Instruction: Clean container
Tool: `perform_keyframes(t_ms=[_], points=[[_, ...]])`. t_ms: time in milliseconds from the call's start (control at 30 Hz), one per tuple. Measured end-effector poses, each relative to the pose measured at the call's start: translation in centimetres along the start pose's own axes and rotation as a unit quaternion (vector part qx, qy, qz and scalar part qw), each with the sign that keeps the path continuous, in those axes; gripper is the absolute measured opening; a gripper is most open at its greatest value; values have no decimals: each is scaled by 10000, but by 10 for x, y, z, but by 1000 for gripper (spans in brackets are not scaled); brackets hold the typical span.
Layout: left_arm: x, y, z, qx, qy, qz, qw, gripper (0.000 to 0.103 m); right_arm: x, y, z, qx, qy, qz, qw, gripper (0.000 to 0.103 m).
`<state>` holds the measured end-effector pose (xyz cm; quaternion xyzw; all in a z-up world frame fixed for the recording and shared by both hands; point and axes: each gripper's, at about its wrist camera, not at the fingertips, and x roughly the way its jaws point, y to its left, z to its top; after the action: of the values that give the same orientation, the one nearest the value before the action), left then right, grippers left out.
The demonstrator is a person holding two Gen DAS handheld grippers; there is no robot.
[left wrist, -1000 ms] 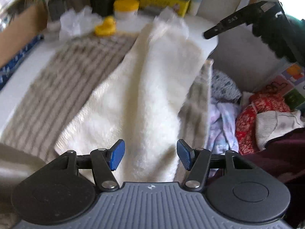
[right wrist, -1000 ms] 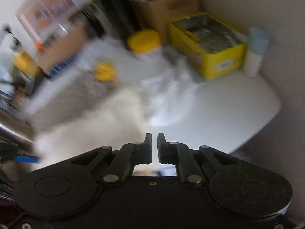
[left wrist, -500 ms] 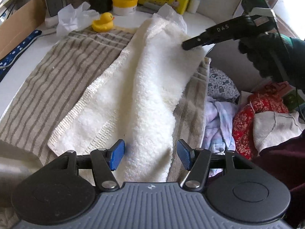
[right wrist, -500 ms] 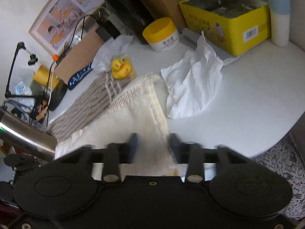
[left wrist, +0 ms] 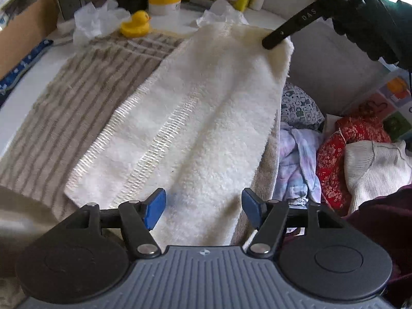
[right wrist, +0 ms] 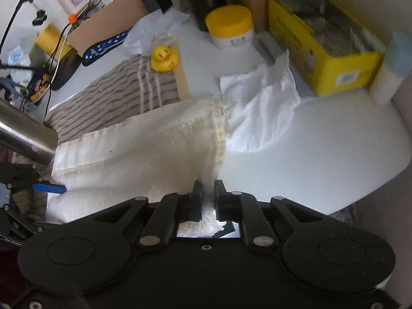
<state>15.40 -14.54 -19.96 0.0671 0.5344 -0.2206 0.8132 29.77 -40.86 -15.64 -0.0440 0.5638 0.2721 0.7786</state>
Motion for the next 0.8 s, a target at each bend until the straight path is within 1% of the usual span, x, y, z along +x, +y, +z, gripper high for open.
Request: perform_keyframes(t_ms=[67, 200, 267, 333, 467, 500, 567, 633, 667, 733, 800], points=[[-11, 1, -6, 9, -79, 5, 10000, 64, -12, 13, 3, -195, -121, -153, 9996, 9], [-33, 2, -17, 26, -238, 16, 9997, 64, -43, 52, 17, -532, -557, -176, 9969, 9], [-45, 4, -25, 79, -278, 47, 9996, 64, -52, 86, 25, -844, -696, -28, 9940, 8], [-57, 6, -35, 85, -318, 76, 9994, 64, -51, 125, 29, -1248, -693, 161, 9896, 9], [-79, 10, -59, -20, -415, 50, 9991, 64, -19, 209, 16, -2030, -412, 475, 9772, 8], [-82, 11, -65, -39, -414, 35, 9991, 64, -5, 227, 8, -2225, -311, 511, 9731, 8], [-86, 12, -77, -39, -383, 30, 9993, 64, 29, 251, -12, -2438, -42, 499, 9685, 8], [-90, 11, -88, -13, -369, 10, 9993, 64, 60, 260, -31, -2489, 203, 305, 9678, 8], [-92, 11, -93, 3, -371, -4, 9993, 64, 71, 262, -39, -2475, 257, 198, 9683, 8], [-97, 12, -100, 34, -392, -21, 9992, 64, 77, 265, -48, -2371, 202, 108, 9712, 8], [-99, 14, -103, 50, -407, -33, 9992, 64, 73, 268, -50, -2317, 95, 58, 9727, 8]])
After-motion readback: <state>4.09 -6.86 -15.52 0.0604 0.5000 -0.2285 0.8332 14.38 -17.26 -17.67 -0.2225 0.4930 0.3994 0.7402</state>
